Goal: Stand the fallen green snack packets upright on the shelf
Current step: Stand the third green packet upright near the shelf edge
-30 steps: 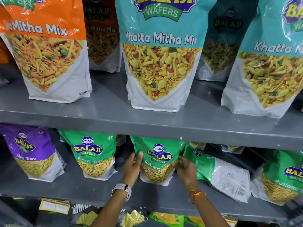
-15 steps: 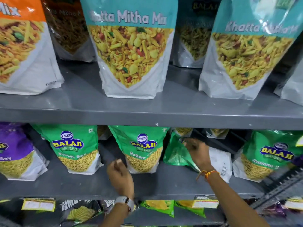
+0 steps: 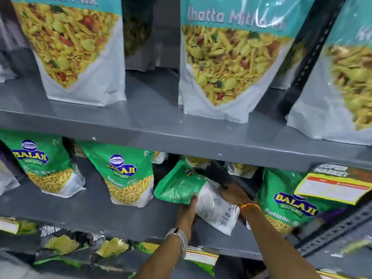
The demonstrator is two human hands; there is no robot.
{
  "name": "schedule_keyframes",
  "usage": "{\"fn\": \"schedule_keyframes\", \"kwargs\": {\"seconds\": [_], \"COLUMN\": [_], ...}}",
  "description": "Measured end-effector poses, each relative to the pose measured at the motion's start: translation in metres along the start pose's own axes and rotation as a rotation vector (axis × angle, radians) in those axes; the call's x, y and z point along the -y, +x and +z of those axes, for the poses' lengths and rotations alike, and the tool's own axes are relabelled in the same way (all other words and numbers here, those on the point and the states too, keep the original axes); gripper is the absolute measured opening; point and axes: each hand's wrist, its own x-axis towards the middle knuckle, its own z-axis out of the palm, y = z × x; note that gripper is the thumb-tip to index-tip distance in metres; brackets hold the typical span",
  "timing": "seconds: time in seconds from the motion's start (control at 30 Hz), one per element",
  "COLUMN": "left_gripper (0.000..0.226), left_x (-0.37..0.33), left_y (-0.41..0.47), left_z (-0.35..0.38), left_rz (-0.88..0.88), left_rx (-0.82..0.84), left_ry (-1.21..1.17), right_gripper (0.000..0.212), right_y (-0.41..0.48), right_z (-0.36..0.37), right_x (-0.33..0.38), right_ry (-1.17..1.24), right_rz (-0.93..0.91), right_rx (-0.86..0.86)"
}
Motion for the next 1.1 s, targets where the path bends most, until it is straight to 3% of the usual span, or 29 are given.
{"fn": "schedule_keyframes", "kwargs": {"seconds": [0.1,0.2,0.43,0.5,0.57,0.7,0.77,0.9,1.0,1.1], "left_gripper": [0.048,0.044,0.037,0.046,0.060,0.042,0.034,0.022,0.052,0.065], "left_x": [0.009,0.014,-0.012,-0.024,-0.037,-0.041,-0.037,-0.040,-0.048,-0.054], "left_y": [-0.004,-0.014,-0.009,-0.003,0.001,0.007,0.002,-0.002,0.014,0.027], "left_z": [0.004,0.001,-0.010,-0.013,-0.015,-0.021,-0.026,-0.036,-0.043,-0.044], "left_rz": [-0.018,0.026,0.411,0.477,0.500,0.613,0.644,0.548,0.372,0.273], "left_rx": [-0.011,0.042,0.022,0.036,0.052,0.093,0.131,0.159,0.197,0.169], "left_ry": [-0.066,-0.060,0.051,0.117,0.173,0.315,0.376,0.283,0.237,0.253], "right_gripper": [0.031,0.034,0.024,0.016,0.019,0.025,0.038,0.066,0.083,0.099], "right_y": [-0.008,-0.020,-0.039,-0.036,-0.032,-0.029,-0.038,-0.070,-0.090,-0.099], "right_z": [0.003,0.009,0.019,0.020,0.022,0.026,0.029,0.047,0.068,0.084], "right_x": [-0.010,-0.019,-0.022,-0.016,-0.009,0.005,0.015,0.028,0.045,0.068], "right_ry": [0.020,0.188,0.777,0.879,0.853,0.764,0.755,0.896,0.810,0.774], "right_rz": [-0.028,-0.045,0.063,0.080,0.066,-0.008,-0.053,-0.152,-0.149,0.045], "right_rx": [-0.061,-0.168,-0.278,-0.310,-0.344,-0.358,-0.307,-0.272,-0.363,-0.456]}}
